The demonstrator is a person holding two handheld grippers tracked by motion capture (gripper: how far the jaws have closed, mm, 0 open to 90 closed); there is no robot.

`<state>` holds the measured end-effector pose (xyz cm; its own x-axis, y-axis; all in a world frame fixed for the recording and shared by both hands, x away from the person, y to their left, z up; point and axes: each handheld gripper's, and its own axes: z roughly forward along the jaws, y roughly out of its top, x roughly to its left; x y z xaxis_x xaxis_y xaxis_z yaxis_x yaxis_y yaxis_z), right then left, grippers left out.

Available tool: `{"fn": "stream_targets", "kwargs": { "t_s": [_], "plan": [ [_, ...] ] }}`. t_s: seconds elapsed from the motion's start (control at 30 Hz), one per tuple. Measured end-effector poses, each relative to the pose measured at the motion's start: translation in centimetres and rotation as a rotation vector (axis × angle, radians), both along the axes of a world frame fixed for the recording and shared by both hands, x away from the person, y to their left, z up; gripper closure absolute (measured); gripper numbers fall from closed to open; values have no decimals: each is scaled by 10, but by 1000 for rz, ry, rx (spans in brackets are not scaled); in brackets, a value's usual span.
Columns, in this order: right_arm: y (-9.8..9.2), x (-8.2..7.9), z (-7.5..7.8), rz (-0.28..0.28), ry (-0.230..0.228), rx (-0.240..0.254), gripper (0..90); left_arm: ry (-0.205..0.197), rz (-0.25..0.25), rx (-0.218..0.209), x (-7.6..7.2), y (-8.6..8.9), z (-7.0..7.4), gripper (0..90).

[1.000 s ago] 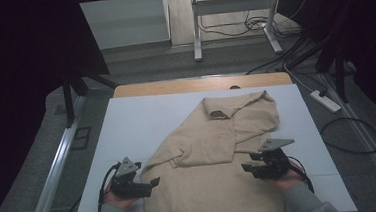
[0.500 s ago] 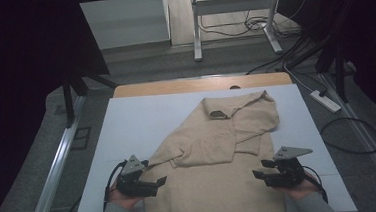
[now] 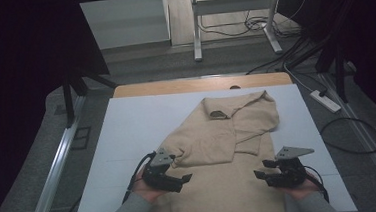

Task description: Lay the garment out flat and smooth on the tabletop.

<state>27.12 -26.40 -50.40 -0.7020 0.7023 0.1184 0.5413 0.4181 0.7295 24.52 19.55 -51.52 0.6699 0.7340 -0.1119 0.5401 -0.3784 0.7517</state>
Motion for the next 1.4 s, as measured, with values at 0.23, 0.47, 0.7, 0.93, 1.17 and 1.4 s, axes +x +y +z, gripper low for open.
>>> {"fn": "stream_targets", "kwargs": {
  "t_s": [0.23,0.47,0.7,0.93,1.17,1.4],
  "plan": [
    [-1,0,-1,5,2,10,440,12,-86,7,9,-33,7,121],
    [-5,1,-3,0,7,7,440,-1,-159,15,21,-70,17,123],
    [-6,2,-4,-3,3,2,440,6,-190,40,43,-98,15,124],
    [-8,3,-4,-11,9,5,439,13,-227,66,61,-128,11,125],
    [-9,3,-5,-15,13,8,437,19,-262,99,76,-162,10,128],
    [-10,4,-5,-21,13,16,436,27,-281,135,86,-183,4,238]
  ]
}}
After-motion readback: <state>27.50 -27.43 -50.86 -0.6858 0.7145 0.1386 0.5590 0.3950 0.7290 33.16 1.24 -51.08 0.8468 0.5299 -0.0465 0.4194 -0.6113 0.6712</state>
